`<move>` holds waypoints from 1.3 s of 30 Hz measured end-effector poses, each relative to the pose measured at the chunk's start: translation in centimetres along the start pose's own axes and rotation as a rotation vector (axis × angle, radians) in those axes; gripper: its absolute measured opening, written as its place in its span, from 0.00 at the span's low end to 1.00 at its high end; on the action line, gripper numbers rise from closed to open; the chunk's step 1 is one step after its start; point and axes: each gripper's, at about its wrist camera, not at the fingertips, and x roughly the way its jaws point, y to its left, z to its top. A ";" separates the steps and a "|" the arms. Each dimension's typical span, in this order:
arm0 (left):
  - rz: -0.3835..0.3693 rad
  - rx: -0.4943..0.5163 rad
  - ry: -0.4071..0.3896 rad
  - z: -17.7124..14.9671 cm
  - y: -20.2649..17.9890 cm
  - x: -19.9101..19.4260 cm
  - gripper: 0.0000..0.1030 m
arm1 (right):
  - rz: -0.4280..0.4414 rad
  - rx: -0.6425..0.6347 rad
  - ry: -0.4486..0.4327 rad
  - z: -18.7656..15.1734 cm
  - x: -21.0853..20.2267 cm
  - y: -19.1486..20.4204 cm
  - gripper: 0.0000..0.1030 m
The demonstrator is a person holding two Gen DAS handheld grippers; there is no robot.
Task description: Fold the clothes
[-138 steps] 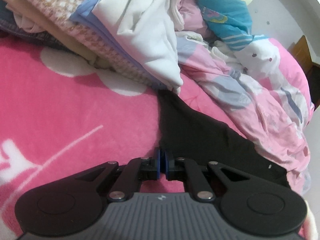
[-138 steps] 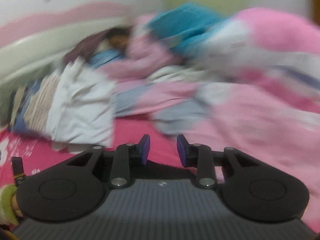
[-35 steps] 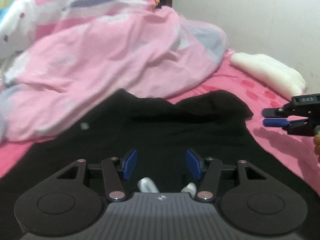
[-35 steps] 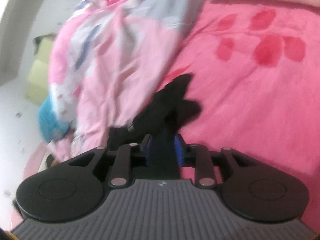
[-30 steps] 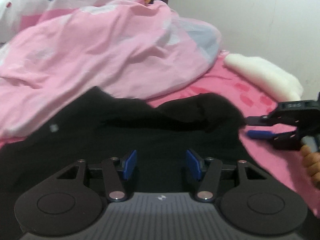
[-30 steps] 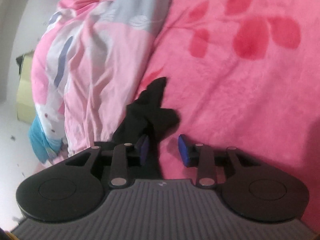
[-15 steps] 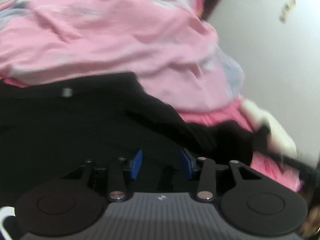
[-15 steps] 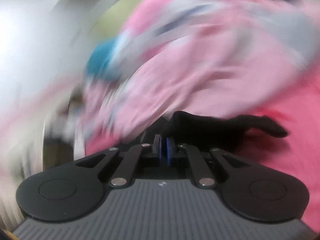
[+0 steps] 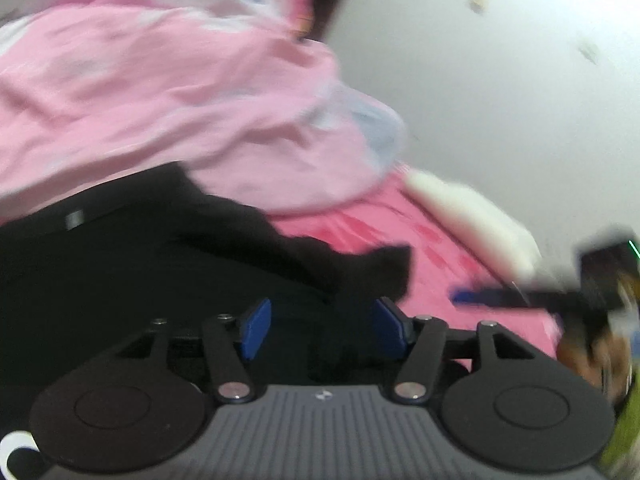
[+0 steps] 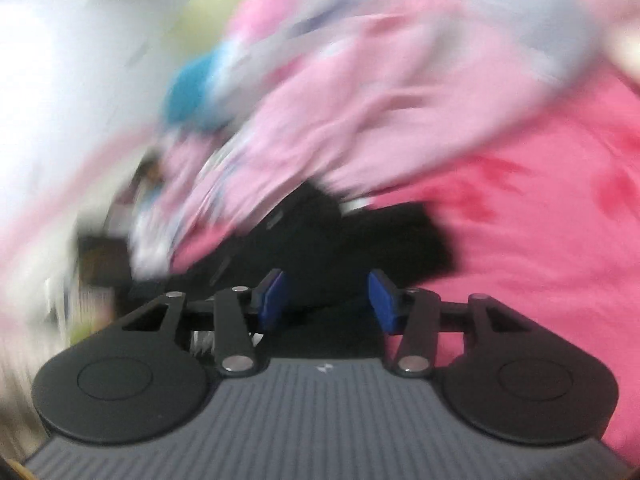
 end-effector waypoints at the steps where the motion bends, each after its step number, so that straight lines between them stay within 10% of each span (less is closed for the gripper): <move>1: -0.007 0.046 0.010 -0.2 -0.8 0.2 0.59 | -0.027 0.037 -0.007 0.3 0.2 -0.9 0.45; 8: 0.067 0.290 0.078 -2.2 -5.1 2.1 0.56 | -0.086 0.033 0.044 1.5 3.9 -3.2 0.44; 10: 0.088 0.307 0.094 -2.5 -5.4 2.8 0.50 | -0.062 0.007 0.076 1.4 5.0 -2.9 0.28; 11: 0.093 0.305 0.100 -2.6 -5.5 3.0 0.45 | -0.055 -0.006 0.089 1.3 5.4 -2.7 0.03; 15: 0.091 0.259 0.102 -2.1 -5.1 3.7 0.05 | -0.071 -0.096 0.026 2.9 4.9 -0.6 0.02; 18: 0.042 0.182 0.091 -0.5 -5.0 4.4 0.00 | -0.112 -0.160 -0.046 5.0 4.0 0.9 0.02; 30: -0.204 -0.037 0.103 3.9 -8.1 12.9 0.00 | -0.474 -0.432 -0.100 13.0 4.9 1.6 0.02; 39: -0.213 -0.067 0.143 2.4 -7.6 13.7 0.18 | -0.596 -0.217 -0.170 12.1 6.6 -5.1 0.09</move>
